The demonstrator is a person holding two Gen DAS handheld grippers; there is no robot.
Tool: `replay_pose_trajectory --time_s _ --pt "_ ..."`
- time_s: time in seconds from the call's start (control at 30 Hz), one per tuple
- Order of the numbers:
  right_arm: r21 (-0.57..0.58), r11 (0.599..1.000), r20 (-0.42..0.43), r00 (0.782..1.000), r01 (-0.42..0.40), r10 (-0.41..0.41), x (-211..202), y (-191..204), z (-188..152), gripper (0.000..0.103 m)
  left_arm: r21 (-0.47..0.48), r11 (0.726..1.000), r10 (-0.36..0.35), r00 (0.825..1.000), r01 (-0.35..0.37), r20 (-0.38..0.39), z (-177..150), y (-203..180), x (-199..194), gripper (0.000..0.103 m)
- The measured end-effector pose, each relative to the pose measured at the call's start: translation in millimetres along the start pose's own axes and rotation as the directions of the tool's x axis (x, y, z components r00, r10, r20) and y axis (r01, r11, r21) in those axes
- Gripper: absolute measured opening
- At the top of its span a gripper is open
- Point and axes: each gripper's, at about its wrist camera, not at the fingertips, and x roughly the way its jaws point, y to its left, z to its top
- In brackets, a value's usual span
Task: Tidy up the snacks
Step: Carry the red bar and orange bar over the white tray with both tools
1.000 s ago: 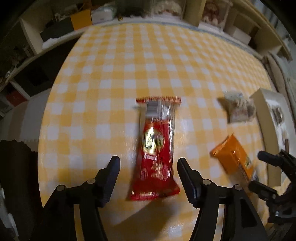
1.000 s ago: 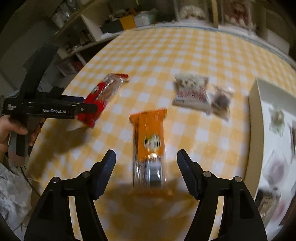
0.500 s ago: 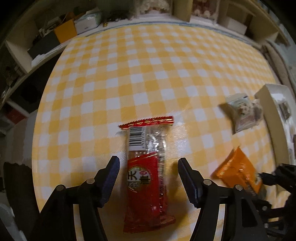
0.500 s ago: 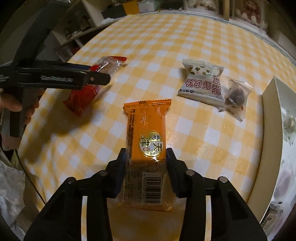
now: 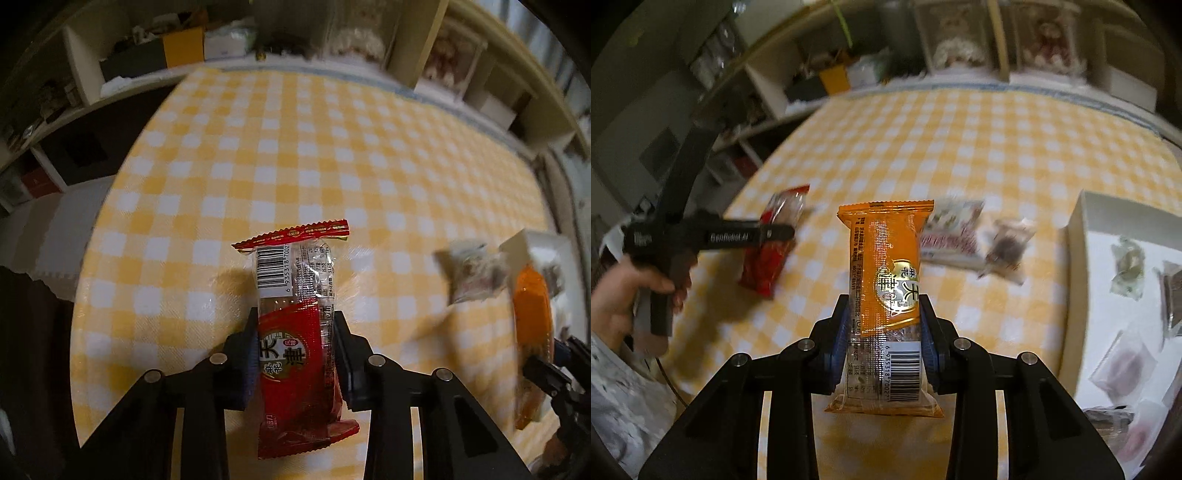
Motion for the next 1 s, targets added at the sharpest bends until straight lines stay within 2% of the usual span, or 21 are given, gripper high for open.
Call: replay_pose_trajectory --time_s 0.2,0.43,0.6,0.77,1.0 --pt "0.021 1.000 0.113 0.994 -0.004 0.001 -34.6 -3.7 11.0 0.035 -0.014 0.998 -0.060 0.994 0.061 0.095 -7.0 -10.7 -48.7 0.035" --pt "0.033 0.999 0.183 0.983 0.014 -0.020 -63.9 -10.3 26.7 0.035 -0.023 0.990 -0.134 0.975 0.140 0.175 -18.1 -29.5 -100.9 0.035" --pt "0.059 0.997 0.200 0.978 0.051 -0.062 -89.2 -23.9 26.7 0.035 0.020 0.987 -0.160 0.968 0.159 0.191 -25.9 -56.0 -130.1 0.035" --pt "0.089 0.993 0.213 0.972 0.082 -0.099 -118.8 -43.8 28.6 0.035 0.038 0.983 -0.185 0.965 0.181 0.185 -23.5 -88.5 -137.4 0.035" --pt "0.096 0.980 0.231 0.953 0.176 -0.194 -161.6 -81.2 25.1 0.035 0.073 0.973 -0.227 0.957 0.217 0.182 -15.7 -142.7 -143.5 0.035"
